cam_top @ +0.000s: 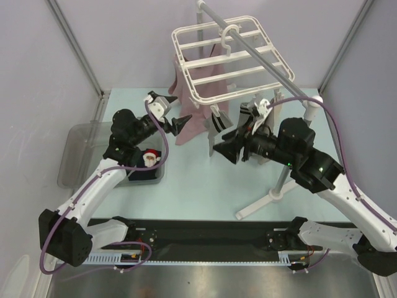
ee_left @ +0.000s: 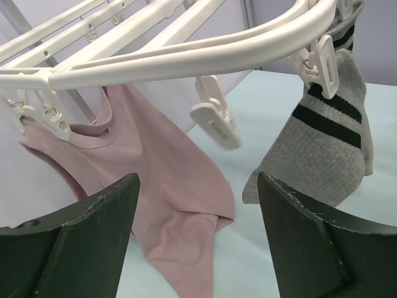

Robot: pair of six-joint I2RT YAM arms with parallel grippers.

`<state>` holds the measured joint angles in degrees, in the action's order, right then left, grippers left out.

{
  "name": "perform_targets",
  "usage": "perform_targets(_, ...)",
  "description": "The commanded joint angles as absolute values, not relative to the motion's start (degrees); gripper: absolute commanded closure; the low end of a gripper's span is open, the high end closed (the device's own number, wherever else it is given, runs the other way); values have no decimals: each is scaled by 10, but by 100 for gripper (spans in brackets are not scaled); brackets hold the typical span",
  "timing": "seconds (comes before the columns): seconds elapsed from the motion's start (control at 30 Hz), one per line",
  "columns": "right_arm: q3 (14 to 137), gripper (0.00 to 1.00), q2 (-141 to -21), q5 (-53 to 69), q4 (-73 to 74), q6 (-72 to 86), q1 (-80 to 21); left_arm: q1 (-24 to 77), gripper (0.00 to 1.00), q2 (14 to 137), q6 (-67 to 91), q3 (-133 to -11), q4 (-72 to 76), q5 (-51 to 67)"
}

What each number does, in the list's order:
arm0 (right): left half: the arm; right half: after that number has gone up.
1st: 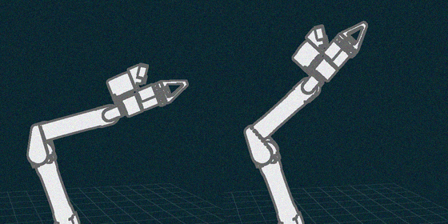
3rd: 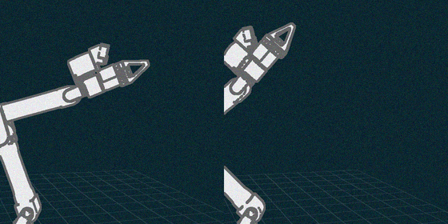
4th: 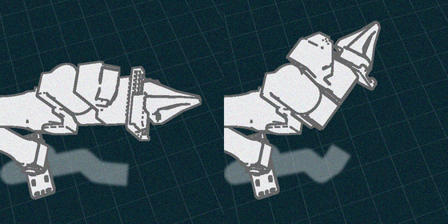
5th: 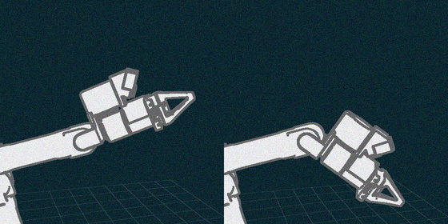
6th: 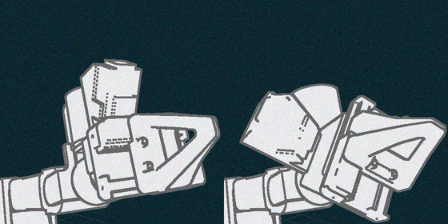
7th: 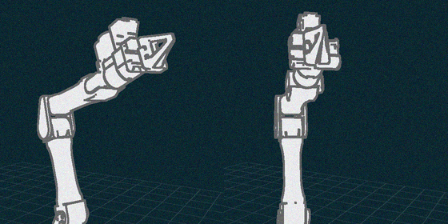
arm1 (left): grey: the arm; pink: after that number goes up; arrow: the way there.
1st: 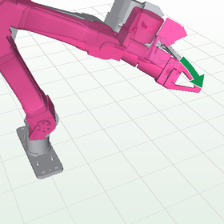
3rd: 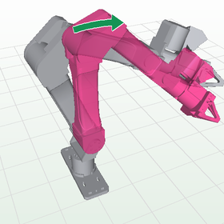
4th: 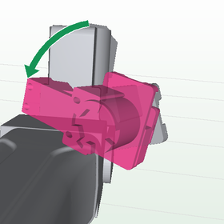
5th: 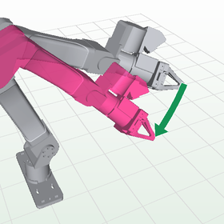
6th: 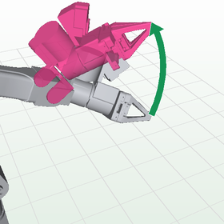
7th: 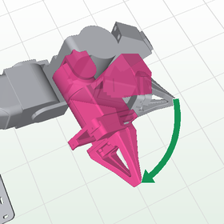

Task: Clip the socks to the hanger
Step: Open the clamp at the hanger.

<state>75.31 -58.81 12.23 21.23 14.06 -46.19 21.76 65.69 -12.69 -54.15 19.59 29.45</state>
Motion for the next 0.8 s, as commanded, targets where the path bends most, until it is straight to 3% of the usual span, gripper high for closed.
perform_targets(0.0,712,41,-547,188,232,59,-486,222,18,660,-163,-575,224,334)
perform_targets(0.23,564,41,-453,189,155,47,-520,222,25,685,-146,-590,250,366)
perform_targets(0.4,485,52,-417,129,67,59,-548,231,34,699,-110,-583,291,398)
perform_targets(0.77,404,57,-408,11,-69,29,-575,254,37,724,-100,-586,303,375)
